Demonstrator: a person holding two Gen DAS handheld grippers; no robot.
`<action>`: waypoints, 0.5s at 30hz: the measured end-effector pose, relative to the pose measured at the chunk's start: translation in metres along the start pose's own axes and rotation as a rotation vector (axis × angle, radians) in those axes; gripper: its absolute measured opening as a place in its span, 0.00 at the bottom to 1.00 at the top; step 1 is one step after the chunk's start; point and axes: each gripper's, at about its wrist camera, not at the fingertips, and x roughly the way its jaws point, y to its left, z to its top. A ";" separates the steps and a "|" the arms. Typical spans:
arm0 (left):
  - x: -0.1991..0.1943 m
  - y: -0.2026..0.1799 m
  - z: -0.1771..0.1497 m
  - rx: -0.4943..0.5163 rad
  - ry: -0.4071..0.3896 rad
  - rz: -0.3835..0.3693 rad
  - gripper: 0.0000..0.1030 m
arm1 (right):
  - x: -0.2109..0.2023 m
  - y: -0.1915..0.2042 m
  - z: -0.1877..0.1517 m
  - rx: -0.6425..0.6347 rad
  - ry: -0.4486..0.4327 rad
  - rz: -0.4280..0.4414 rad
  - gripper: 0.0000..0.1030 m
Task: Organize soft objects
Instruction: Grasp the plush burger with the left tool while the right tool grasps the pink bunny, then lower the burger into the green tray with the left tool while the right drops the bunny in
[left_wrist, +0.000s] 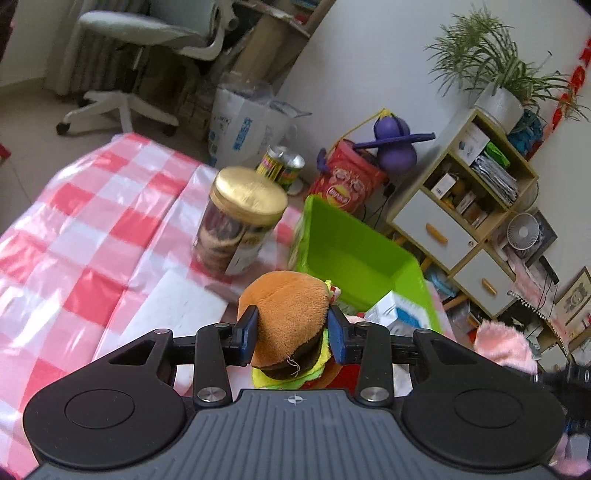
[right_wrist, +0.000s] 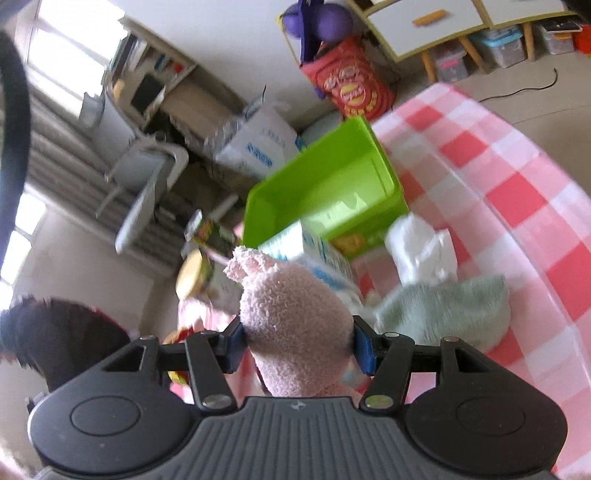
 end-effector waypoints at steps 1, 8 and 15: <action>0.001 -0.004 0.003 0.003 -0.005 -0.001 0.38 | 0.000 0.003 0.004 0.000 -0.012 -0.003 0.40; 0.019 -0.034 0.031 0.051 -0.029 -0.028 0.38 | 0.009 0.018 0.053 0.021 -0.194 -0.026 0.40; 0.066 -0.061 0.050 0.142 -0.045 -0.058 0.38 | 0.039 0.005 0.074 0.021 -0.347 0.006 0.40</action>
